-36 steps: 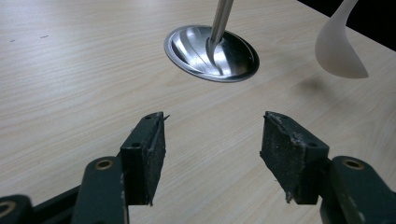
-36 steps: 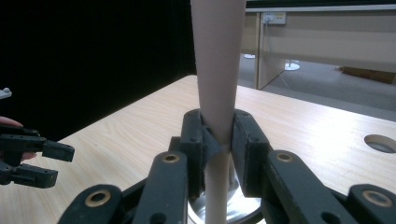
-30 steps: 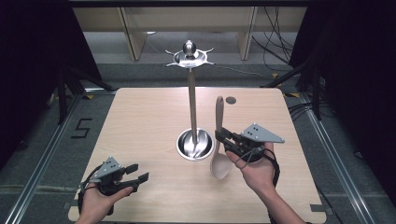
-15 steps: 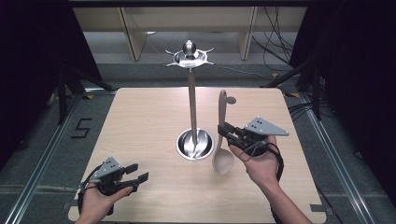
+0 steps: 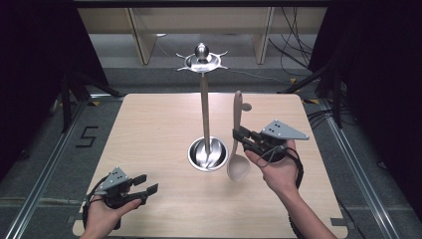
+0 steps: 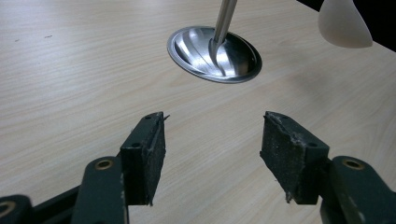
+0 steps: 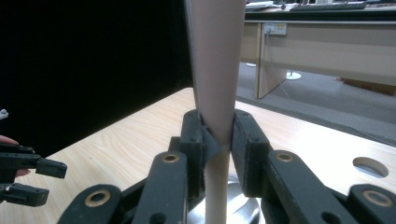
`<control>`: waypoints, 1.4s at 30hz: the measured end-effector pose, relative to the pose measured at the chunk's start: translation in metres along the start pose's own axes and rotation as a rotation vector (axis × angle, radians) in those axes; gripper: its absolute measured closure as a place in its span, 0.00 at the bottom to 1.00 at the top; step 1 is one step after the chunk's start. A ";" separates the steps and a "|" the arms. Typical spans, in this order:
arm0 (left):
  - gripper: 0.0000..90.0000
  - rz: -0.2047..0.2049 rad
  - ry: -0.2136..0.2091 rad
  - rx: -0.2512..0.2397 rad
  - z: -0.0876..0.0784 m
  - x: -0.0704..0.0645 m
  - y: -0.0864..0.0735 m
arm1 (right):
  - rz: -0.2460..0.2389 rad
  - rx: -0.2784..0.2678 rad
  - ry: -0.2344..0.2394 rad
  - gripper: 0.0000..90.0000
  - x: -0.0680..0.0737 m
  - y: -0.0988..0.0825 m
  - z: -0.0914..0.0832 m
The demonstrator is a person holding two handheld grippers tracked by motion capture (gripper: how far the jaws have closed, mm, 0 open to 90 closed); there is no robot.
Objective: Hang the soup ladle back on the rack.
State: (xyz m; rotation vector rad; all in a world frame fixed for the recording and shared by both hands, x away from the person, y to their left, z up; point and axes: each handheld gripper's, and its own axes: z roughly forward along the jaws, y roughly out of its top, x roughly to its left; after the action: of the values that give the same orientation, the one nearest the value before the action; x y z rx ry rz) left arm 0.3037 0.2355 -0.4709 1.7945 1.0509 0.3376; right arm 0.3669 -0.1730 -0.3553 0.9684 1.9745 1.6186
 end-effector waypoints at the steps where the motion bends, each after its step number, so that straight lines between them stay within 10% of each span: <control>1: 0.44 0.000 0.004 0.001 0.000 0.000 0.000 | 0.000 0.000 0.000 0.85 0.000 0.000 0.000; 42: 0.44 0.007 0.000 -0.007 -0.001 0.000 0.000 | -0.028 -0.020 0.012 0.84 -0.006 0.033 0.006</control>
State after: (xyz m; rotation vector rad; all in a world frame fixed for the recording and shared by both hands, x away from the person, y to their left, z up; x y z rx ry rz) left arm 0.3034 0.2363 -0.4701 1.7923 1.0423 0.3452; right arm 0.3839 -0.1708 -0.3256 0.9217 1.9668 1.6299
